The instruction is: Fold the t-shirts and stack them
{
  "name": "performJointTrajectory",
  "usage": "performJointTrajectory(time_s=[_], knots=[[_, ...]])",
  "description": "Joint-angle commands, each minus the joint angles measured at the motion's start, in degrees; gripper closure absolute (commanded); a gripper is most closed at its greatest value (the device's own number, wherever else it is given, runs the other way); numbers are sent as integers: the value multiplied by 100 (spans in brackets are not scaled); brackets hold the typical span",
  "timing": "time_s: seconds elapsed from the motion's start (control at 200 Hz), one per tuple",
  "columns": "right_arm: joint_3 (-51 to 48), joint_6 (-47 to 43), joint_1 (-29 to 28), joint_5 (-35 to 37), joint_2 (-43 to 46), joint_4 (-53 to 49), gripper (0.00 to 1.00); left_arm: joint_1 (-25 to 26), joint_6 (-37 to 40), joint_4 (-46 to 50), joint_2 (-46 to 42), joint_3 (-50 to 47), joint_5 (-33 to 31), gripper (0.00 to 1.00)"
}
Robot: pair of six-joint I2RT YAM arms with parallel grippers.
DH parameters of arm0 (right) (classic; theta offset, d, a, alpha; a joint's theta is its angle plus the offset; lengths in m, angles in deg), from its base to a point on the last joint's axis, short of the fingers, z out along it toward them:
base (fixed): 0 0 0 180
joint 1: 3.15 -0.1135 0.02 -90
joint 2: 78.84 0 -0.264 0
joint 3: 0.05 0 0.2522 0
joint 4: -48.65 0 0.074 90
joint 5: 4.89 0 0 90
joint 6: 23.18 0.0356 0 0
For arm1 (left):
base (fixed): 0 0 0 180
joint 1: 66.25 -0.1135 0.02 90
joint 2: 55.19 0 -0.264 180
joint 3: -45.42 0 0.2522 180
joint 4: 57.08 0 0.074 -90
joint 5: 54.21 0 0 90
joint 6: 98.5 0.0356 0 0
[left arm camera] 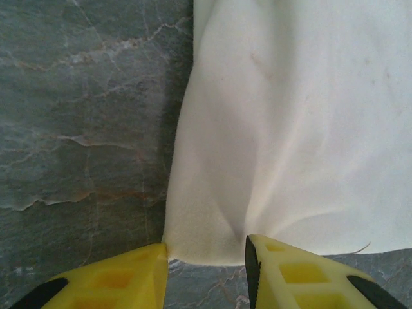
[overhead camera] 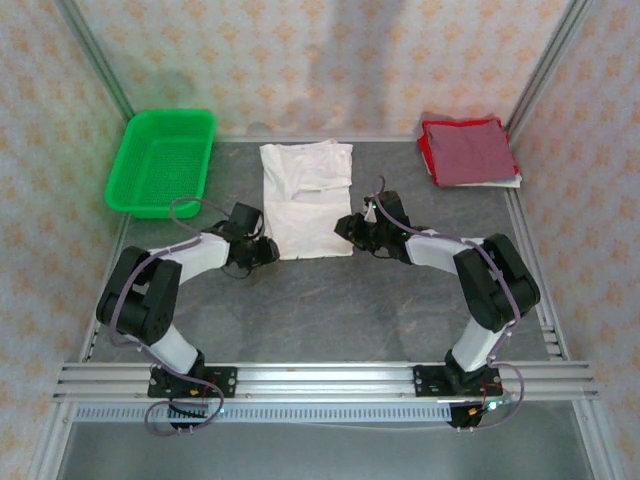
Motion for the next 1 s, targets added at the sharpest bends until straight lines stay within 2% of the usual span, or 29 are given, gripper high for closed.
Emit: performJointTrajectory(time_s=[0.0, 0.11, 0.165, 0.26, 0.43, 0.485, 0.651, 0.996], knots=[[-79, -37, 22, 73, -42, 87, 66, 88, 12, -81, 211, 228, 0, 63], [-162, -48, 30, 109, 25, 83, 66, 102, 20, -105, 351, 301, 11, 66], [-204, -74, 37, 166, 93, -3, 66, 102, 30, -106, 332, 282, -39, 73], [-346, -88, 78, 238, 233, -30, 66, 100, 65, -47, 255, 268, -147, 80], [-608, -53, 167, 284, 355, -82, 65, 102, 134, 170, 51, 267, -346, 85], [-661, -53, 171, 255, 343, -84, 65, 100, 160, 220, 4, 268, -393, 92], [-732, -37, 172, 129, 260, -2, 62, 102, 171, 242, -50, 251, -428, 100], [-447, -53, 84, 147, -200, 69, 61, 102, 188, 275, -87, 233, -469, 100]])
